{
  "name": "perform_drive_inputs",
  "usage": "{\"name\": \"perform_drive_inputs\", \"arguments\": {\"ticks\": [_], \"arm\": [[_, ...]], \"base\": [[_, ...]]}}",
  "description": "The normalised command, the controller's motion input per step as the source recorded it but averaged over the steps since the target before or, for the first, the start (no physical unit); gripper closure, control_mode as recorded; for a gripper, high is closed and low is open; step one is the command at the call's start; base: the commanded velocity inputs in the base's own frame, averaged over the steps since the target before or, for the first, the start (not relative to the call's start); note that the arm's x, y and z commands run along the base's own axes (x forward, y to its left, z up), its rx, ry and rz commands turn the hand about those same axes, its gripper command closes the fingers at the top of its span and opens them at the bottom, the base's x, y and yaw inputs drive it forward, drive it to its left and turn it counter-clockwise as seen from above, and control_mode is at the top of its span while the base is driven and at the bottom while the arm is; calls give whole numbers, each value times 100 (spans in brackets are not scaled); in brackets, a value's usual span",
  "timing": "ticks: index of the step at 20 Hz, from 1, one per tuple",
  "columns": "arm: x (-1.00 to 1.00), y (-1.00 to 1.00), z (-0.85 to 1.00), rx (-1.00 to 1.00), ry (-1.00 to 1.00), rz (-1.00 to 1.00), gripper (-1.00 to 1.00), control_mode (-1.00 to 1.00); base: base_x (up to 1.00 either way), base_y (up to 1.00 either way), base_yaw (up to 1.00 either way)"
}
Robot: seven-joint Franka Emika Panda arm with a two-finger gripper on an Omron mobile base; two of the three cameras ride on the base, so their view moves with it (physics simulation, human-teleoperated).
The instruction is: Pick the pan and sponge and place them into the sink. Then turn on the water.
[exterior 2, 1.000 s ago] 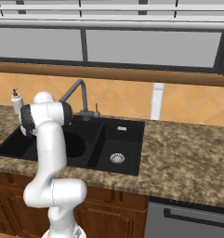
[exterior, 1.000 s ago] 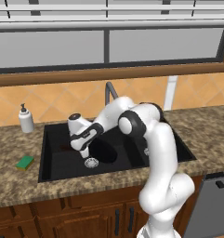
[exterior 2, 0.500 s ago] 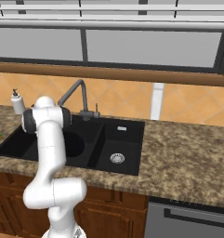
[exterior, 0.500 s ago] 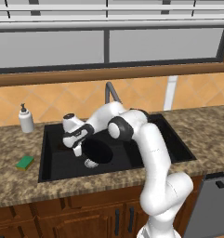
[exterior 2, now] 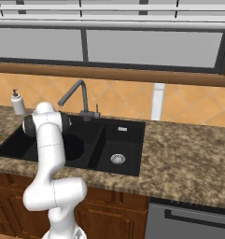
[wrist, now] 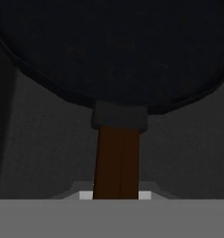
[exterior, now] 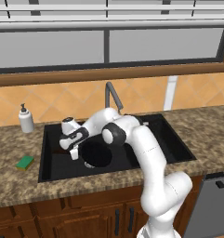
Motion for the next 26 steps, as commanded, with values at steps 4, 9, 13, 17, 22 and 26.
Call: {"name": "perform_drive_inputs", "arguments": {"ticks": [4, 9, 13, 17, 22, 26], "arm": [[0, 4, -58, 4, 0, -16, 100, -100], [0, 5, -52, 3, 0, -16, 100, -100], [0, 7, -54, 2, 0, -15, 100, -100], [0, 15, -39, 0, 0, -14, 100, -100], [3, 10, -25, 0, 5, -11, 100, -100], [0, 0, 0, 0, 0, 0, -100, -100]], "base": [[0, 0, 0], [0, 0, 0], [0, 0, 0], [0, 0, 0], [0, 0, 0], [0, 0, 0]]}}
